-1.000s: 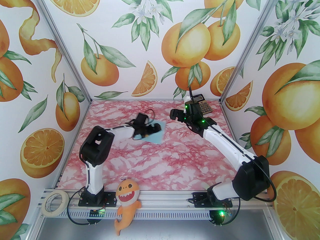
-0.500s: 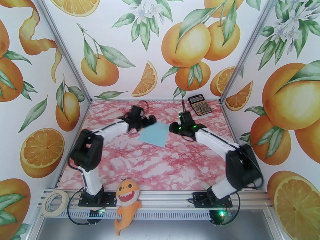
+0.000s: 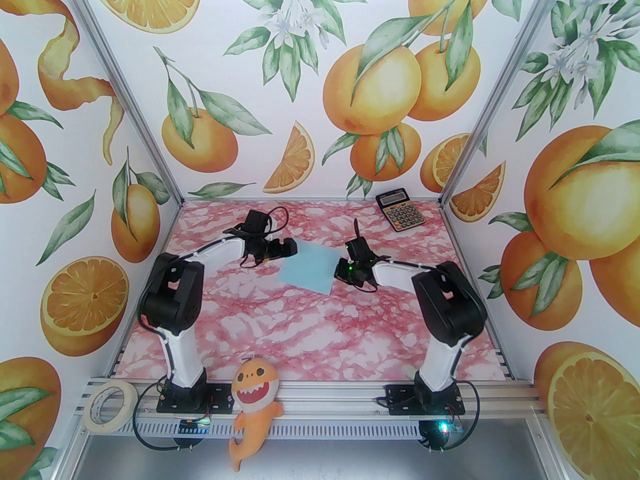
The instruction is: Fold a paper plane with a square sheet of paper (fold left side to right side)
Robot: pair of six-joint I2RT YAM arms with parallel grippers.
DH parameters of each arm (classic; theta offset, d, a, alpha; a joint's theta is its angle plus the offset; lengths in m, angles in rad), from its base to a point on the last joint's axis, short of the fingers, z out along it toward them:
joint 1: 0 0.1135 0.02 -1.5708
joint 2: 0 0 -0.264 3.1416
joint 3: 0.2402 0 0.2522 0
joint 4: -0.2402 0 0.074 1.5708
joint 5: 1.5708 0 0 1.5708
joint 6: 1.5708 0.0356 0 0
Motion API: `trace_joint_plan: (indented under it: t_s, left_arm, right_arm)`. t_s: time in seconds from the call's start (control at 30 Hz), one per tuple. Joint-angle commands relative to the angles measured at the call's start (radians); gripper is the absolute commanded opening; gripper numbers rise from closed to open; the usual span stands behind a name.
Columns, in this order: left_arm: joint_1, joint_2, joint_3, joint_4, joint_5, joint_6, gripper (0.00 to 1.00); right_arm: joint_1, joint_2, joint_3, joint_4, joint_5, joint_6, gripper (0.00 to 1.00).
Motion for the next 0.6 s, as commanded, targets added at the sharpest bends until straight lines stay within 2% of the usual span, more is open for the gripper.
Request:
trace_joint_plan:
  t_s: [0.0, 0.07, 0.57]
  left_arm:
    - [0.000, 0.040, 0.038, -0.032, 0.050, 0.060, 0.95]
    - [-0.003, 0.056, 0.045, -0.046, 0.049, 0.066, 0.94]
    - [-0.065, 0.123, 0.087, -0.094, 0.095, 0.067, 0.94]
  right_arm:
    - [0.005, 0.054, 0.046, 0.008, 0.001, -0.031, 0.10]
    - [0.005, 0.066, 0.062, -0.006, 0.003, -0.047, 0.08]
    - [0.026, 0.121, 0.111, -0.032, -0.008, -0.074, 0.06]
